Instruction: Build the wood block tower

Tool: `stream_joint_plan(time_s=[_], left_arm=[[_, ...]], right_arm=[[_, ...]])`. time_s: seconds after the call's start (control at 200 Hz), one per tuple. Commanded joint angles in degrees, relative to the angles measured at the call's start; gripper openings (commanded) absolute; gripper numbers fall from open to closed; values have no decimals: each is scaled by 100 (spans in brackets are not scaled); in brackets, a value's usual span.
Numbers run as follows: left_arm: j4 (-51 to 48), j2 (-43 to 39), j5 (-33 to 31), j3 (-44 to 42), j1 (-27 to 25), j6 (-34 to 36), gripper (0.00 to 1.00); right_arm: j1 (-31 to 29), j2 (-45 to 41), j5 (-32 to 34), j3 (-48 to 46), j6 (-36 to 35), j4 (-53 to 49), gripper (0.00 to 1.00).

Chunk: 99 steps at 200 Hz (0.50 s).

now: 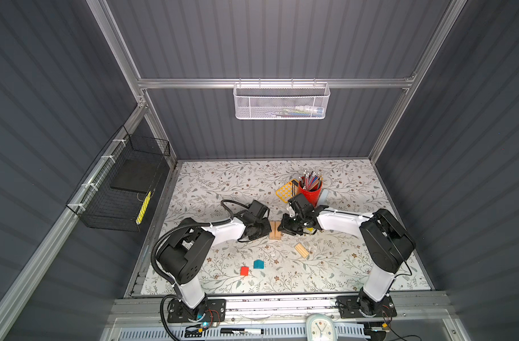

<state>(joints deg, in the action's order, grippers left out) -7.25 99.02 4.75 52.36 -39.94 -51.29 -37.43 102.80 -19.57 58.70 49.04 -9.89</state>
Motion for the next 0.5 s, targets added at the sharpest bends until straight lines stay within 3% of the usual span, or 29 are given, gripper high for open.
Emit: stream_joint_plan(time_s=[0.0, 0.49], left_arm=[[-110, 64, 12, 146, 30, 52, 15], [-198, 51, -1, 181, 30, 74, 15]], right_arm=[[25, 87, -81, 150, -158, -122, 21], [48, 94, -25, 256, -315, -206, 24]])
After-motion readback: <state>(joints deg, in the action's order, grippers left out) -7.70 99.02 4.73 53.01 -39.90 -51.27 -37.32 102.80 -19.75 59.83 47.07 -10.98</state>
